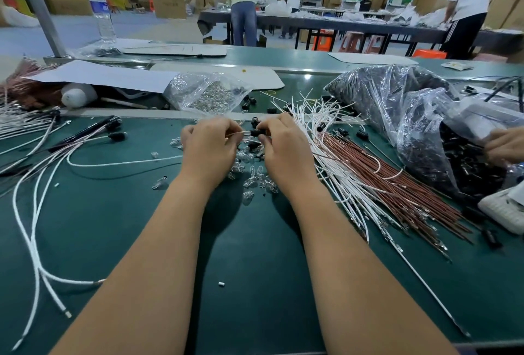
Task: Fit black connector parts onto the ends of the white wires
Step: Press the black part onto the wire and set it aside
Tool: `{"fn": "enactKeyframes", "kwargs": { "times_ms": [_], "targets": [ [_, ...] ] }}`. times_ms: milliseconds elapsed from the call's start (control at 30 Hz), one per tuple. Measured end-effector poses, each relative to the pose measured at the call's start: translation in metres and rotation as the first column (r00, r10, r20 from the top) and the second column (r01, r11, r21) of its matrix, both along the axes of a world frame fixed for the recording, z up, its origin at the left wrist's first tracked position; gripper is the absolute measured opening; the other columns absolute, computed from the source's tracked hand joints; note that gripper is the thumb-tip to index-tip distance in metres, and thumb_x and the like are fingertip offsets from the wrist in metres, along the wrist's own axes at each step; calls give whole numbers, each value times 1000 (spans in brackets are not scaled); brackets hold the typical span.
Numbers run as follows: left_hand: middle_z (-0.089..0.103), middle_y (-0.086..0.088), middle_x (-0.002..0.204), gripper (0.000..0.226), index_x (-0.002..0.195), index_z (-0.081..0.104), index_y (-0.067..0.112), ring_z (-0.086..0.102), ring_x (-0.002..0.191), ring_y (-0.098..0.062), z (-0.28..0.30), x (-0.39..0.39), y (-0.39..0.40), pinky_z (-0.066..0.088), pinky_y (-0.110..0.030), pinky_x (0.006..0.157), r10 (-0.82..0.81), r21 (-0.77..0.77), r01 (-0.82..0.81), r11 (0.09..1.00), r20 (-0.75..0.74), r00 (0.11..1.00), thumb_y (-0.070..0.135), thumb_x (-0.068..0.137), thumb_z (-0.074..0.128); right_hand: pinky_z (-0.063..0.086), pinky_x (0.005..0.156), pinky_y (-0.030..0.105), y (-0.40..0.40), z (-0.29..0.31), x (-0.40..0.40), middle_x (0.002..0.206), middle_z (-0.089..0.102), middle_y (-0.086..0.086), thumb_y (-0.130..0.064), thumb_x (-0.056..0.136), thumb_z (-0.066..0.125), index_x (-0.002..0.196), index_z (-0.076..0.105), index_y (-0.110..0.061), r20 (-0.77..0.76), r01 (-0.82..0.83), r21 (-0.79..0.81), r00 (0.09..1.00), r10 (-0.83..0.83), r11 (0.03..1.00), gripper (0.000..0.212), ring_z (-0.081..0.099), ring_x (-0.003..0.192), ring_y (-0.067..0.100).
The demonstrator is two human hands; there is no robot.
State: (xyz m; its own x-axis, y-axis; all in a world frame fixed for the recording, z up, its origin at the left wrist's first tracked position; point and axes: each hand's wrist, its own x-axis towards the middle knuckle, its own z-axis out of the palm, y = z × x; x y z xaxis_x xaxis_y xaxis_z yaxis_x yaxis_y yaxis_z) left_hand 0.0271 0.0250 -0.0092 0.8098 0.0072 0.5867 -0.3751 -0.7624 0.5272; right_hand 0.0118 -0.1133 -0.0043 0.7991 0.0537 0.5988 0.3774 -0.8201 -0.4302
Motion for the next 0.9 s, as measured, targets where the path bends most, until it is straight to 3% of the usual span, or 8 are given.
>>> {"fn": "enactKeyframes", "kwargs": {
  "times_ms": [67, 167, 333, 400, 500, 600, 800, 900],
  "targets": [
    [63, 2, 101, 9, 96, 64, 20, 52, 102, -21, -1, 0, 3, 20, -35, 92, 185, 100, -193, 976, 85, 979, 19, 92, 56, 36, 78, 26, -4, 0, 0, 103, 60, 2, -13, 97, 51, 110, 60, -10, 55, 103, -64, 994, -99, 993, 16, 52, 85, 13],
    [58, -4, 104, 14, 97, 61, 17, 45, 110, -26, 0, 1, 13, 20, -45, 101, 411, 110, -417, 902, 70, 909, 10, 88, 52, 31, 74, 24, -12, 0, 2, 94, 62, -2, -10, 97, 51, 107, 59, -13, 83, 222, -93, 973, -214, 971, 14, 54, 82, 12],
    [60, -8, 108, 17, 96, 67, 16, 41, 116, -31, 4, -2, 26, 19, -59, 105, 563, 100, -566, 819, 59, 825, 17, 84, 54, 32, 73, 24, -10, 0, 2, 92, 64, 1, -12, 97, 52, 107, 60, -10, 34, 179, -68, 984, -177, 982, 12, 52, 77, 13],
    [62, -4, 110, 23, 98, 68, 20, 41, 121, -28, 6, -3, 25, 16, -56, 106, 486, 50, -493, 868, 112, 867, 13, 80, 55, 41, 74, 25, -6, 2, 0, 97, 66, 5, -11, 97, 53, 109, 60, -7, 5, 100, -18, 995, -100, 995, 15, 54, 81, 15],
    [68, -4, 104, 24, 103, 69, 16, 52, 112, -28, 9, -5, 11, 27, -39, 97, 127, 83, -148, 985, 221, 967, 8, 81, 61, 49, 79, 37, 1, 3, -3, 101, 66, 7, -11, 97, 51, 109, 60, -8, -25, -16, 44, 1000, 17, 999, 15, 59, 90, 21],
    [71, -10, 93, 16, 98, 72, 6, 57, 95, -32, 8, -6, 0, 40, -36, 85, -134, 167, 101, 981, 199, 971, 3, 86, 61, 48, 79, 41, 5, 3, -5, 102, 64, 6, -12, 97, 50, 109, 60, -10, -39, -69, 80, 997, 72, 994, 16, 57, 93, 23],
    [72, -11, 91, 15, 96, 72, 6, 59, 90, -32, 2, 1, 7, 45, -39, 80, -10, 158, -14, 987, 146, 989, 9, 88, 60, 50, 77, 40, 1, 3, -4, 99, 65, 6, -12, 97, 51, 107, 59, -10, -59, -45, 57, 997, 49, 997, 13, 58, 89, 23],
    [72, -6, 92, 14, 98, 71, 7, 64, 88, -22, 4, -4, 4, 51, -35, 81, -132, 54, 126, 991, 113, 985, 10, 87, 63, 50, 78, 42, 1, 2, -5, 100, 66, 7, -11, 96, 52, 107, 60, -10, -63, -73, 92, 995, 79, 993, 14, 59, 91, 24]
  ]
}}
